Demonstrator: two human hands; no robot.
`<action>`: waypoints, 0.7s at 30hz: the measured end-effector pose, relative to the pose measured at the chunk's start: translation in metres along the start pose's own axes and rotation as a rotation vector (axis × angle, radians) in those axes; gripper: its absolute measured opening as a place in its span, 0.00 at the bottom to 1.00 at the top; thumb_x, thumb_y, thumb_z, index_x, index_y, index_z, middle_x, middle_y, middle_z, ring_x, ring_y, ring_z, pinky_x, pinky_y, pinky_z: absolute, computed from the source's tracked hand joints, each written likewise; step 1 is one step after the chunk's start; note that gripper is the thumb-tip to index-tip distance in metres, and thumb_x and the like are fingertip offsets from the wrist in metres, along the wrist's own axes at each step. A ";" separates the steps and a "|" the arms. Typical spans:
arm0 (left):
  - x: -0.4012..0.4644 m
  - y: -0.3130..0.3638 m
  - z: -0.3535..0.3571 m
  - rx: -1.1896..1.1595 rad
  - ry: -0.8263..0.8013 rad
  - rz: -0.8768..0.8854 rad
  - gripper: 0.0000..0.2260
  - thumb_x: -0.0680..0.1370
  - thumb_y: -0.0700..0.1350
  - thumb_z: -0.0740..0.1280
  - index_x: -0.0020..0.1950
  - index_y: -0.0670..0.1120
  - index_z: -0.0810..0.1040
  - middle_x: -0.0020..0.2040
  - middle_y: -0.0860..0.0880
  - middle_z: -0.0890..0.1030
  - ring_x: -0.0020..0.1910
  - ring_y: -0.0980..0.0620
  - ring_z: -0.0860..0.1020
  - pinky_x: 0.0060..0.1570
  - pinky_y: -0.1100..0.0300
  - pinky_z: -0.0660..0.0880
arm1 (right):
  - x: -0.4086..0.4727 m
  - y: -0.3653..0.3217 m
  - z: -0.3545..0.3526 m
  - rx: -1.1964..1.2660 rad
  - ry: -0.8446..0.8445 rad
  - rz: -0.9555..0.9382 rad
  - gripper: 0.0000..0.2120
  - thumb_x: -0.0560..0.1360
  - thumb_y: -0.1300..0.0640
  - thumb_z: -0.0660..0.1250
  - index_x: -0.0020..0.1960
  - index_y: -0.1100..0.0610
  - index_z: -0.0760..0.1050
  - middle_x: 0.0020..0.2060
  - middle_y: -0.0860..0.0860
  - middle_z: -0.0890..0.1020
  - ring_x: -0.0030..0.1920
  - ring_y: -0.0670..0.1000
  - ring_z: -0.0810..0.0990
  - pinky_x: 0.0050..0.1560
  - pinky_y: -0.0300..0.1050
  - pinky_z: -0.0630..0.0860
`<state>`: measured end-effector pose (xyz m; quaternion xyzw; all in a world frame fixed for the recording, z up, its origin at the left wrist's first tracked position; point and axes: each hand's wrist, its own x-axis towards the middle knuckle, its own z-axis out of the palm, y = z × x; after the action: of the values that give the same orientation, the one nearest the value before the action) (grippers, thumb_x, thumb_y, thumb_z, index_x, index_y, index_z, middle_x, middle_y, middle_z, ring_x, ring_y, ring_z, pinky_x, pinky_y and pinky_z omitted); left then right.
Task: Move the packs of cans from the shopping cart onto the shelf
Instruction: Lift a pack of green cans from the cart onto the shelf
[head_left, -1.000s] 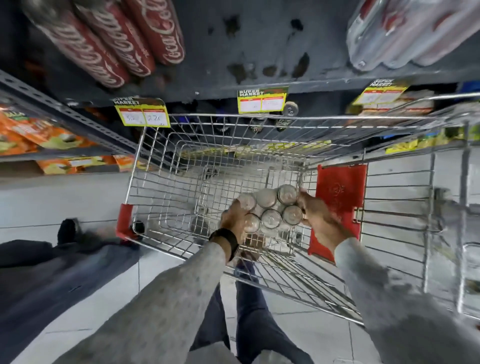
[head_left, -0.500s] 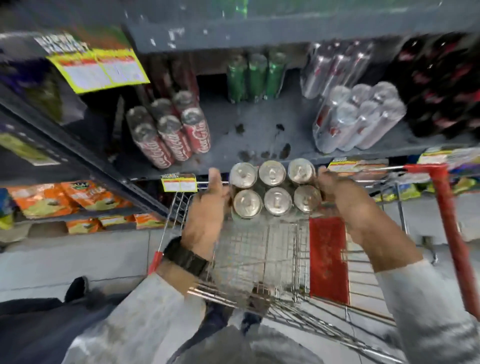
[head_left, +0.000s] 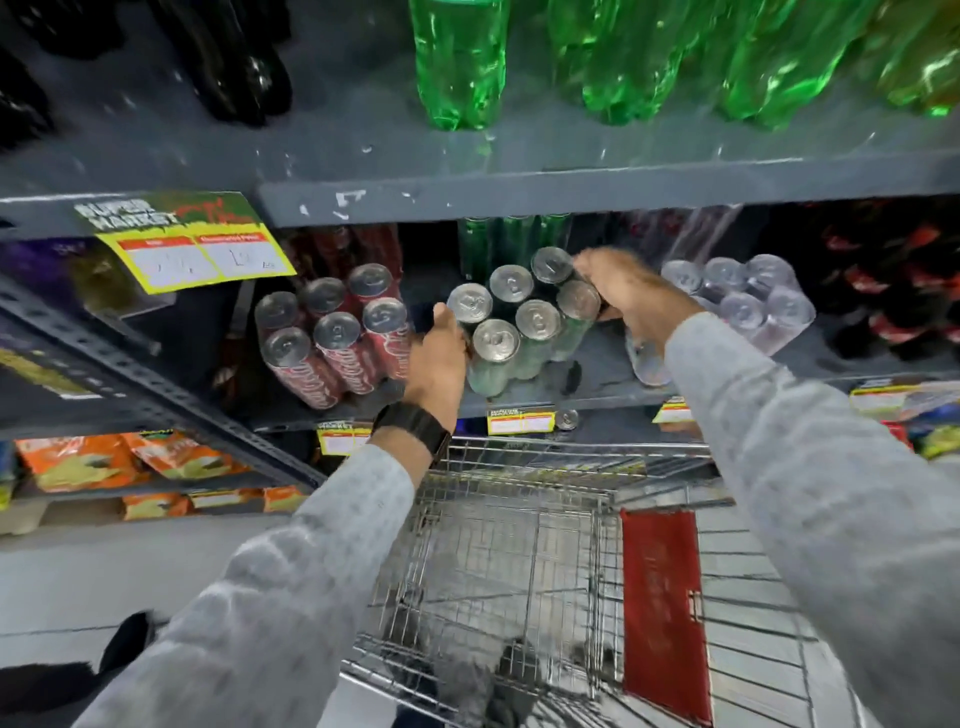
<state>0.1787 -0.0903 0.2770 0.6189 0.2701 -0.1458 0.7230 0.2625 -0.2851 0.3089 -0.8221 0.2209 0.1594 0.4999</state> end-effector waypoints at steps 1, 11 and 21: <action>0.004 -0.002 0.001 0.008 0.002 0.002 0.31 0.85 0.56 0.52 0.77 0.31 0.65 0.77 0.31 0.67 0.77 0.31 0.67 0.75 0.43 0.67 | 0.006 0.001 0.001 -0.013 -0.008 0.004 0.19 0.77 0.47 0.64 0.61 0.57 0.80 0.60 0.58 0.84 0.58 0.60 0.84 0.62 0.61 0.82; 0.008 -0.024 -0.008 0.103 0.120 -0.052 0.33 0.79 0.64 0.62 0.80 0.51 0.66 0.80 0.51 0.69 0.79 0.47 0.68 0.80 0.47 0.62 | 0.023 0.047 0.001 0.190 0.023 -0.028 0.33 0.67 0.27 0.65 0.66 0.43 0.79 0.68 0.45 0.81 0.69 0.51 0.77 0.74 0.55 0.72; 0.003 -0.040 0.029 -0.217 -0.058 0.124 0.29 0.86 0.51 0.56 0.85 0.53 0.49 0.84 0.52 0.59 0.83 0.53 0.60 0.83 0.50 0.54 | 0.036 0.083 0.018 0.556 -0.127 0.016 0.08 0.77 0.46 0.67 0.54 0.43 0.82 0.69 0.48 0.82 0.72 0.55 0.77 0.76 0.59 0.71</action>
<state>0.1655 -0.1260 0.2452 0.5481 0.2244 -0.0887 0.8008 0.2486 -0.3093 0.2210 -0.6403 0.2309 0.1477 0.7176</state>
